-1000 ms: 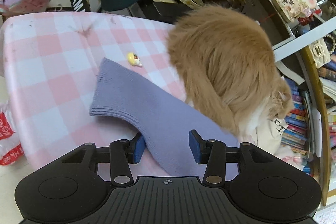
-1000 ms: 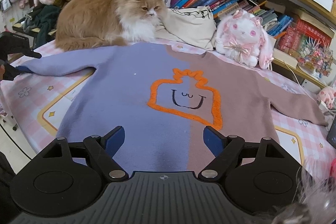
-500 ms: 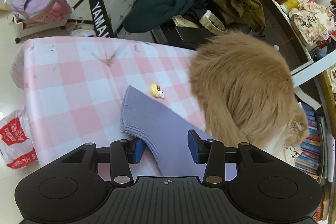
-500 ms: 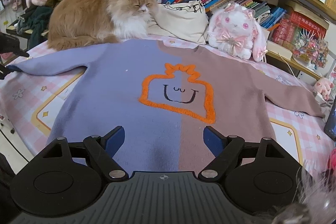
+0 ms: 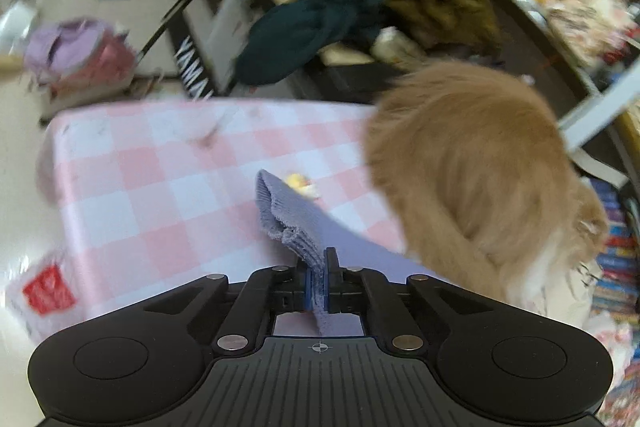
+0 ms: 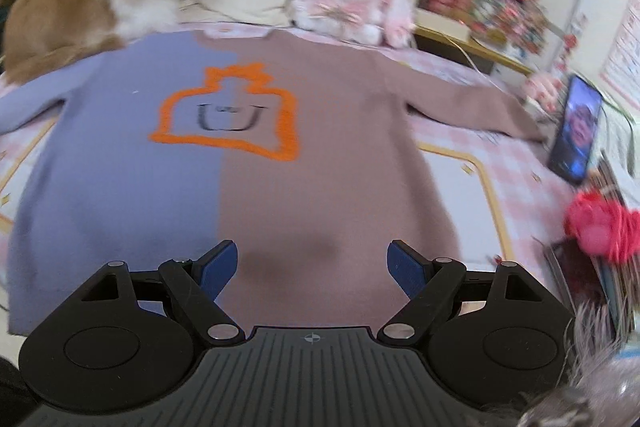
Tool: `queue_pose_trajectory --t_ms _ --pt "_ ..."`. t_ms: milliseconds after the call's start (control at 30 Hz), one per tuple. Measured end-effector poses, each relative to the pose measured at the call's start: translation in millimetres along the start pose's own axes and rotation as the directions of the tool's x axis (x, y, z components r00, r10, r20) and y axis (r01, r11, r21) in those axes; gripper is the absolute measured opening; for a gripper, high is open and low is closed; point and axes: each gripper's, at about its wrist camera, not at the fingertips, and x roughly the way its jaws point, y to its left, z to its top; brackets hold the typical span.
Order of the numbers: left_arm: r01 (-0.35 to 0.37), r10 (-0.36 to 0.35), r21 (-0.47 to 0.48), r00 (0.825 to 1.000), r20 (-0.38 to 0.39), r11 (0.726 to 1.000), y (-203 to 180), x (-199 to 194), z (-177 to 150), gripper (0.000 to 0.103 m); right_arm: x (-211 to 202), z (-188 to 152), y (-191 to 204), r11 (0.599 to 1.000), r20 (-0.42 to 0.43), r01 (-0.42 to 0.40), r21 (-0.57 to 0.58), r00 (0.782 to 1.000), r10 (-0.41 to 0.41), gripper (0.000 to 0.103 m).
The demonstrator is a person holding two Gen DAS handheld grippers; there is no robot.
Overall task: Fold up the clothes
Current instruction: 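Lift the lavender sleeve with the left gripper and carry it across the sweater body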
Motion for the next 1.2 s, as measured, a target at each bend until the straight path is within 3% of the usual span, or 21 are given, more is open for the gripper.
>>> queue_pose_trajectory --t_ms 167,433,767,1200 --pt "0.07 -0.08 0.155 0.995 0.059 0.986 -51.6 -21.5 -13.9 0.003 7.7 4.2 -16.7 0.998 0.014 -0.05 -0.035 0.999 0.051 0.081" --pt "0.173 -0.2 0.383 0.979 0.03 0.907 -159.5 -38.8 -59.6 0.003 26.9 17.7 -47.1 0.978 0.015 -0.171 -0.116 0.985 0.174 0.081" --pt "0.288 -0.307 0.429 0.951 -0.024 0.856 -275.0 -32.8 -104.6 0.003 45.8 17.5 -85.8 0.945 0.013 -0.259 -0.199 0.964 0.267 0.081" --pt "0.304 -0.272 0.477 0.952 -0.137 0.825 -354.1 1.9 -181.0 0.004 57.6 6.3 -112.6 0.898 -0.041 -0.355 -0.259 0.933 0.357 0.081"
